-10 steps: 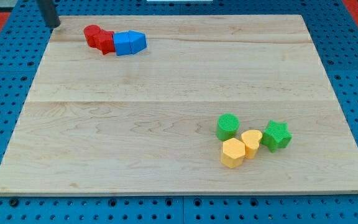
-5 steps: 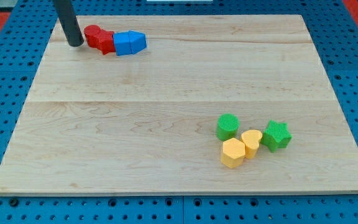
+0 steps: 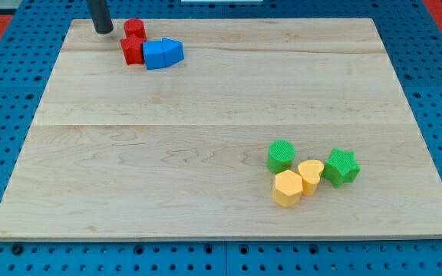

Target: Keep the red circle on the top of the blue cube

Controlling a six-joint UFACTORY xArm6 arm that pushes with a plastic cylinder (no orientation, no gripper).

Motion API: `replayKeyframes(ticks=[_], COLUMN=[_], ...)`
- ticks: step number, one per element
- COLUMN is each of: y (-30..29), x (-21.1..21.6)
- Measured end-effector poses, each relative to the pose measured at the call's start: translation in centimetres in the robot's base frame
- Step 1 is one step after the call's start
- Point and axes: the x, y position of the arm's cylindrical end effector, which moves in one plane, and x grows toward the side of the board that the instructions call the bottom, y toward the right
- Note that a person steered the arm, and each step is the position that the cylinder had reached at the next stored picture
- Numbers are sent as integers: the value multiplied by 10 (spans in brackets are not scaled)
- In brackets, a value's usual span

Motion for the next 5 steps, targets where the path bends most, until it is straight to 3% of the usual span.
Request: replayKeyframes(ticks=[2,3,5], y=[81,79,190], x=[15,16,3])
